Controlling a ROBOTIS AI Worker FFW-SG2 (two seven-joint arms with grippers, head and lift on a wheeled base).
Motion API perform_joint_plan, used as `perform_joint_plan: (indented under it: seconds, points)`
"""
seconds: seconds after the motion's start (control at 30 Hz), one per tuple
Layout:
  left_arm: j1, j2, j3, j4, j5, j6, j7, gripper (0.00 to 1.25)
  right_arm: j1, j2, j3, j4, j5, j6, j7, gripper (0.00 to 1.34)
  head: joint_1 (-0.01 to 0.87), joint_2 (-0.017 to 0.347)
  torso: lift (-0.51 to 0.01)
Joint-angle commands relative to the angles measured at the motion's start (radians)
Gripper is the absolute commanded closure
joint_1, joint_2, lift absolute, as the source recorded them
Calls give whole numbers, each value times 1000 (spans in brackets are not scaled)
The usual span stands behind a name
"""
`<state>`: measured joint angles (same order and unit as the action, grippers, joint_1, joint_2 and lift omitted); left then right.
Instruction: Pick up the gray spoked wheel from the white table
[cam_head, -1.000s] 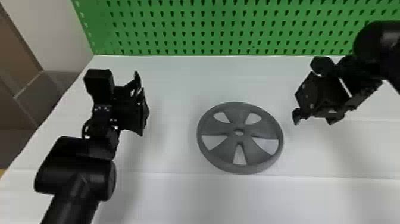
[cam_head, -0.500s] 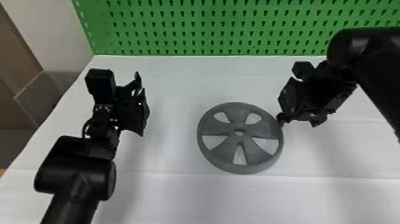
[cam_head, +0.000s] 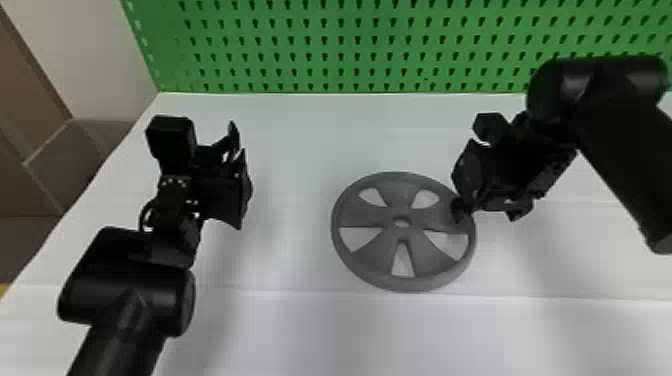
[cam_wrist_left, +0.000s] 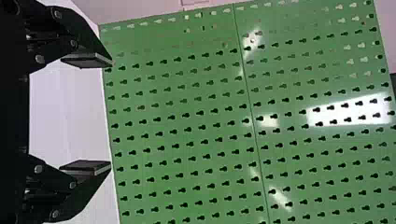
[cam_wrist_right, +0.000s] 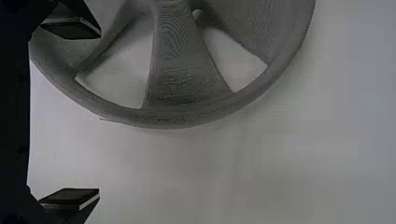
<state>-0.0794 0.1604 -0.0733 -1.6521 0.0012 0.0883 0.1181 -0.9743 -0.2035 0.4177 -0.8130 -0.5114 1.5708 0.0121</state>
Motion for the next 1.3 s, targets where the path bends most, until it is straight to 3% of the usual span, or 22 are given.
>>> perform_joint_plan:
  seconds: [0.0,0.5,1.27]
  points:
    - [-3,2,-3,0,0,2,0,473,-7,7,19,8,-7,1,0,104,779,86,-93]
    - [-5,4,-2,0,3,4,0,473,-27,15,75,31,-18,-8,20,108,779,86,-93]
    - [-3,5,-5,0,-1,4,0,472,-27,16,81,49,-16,-25,31,107,779,86,-93]
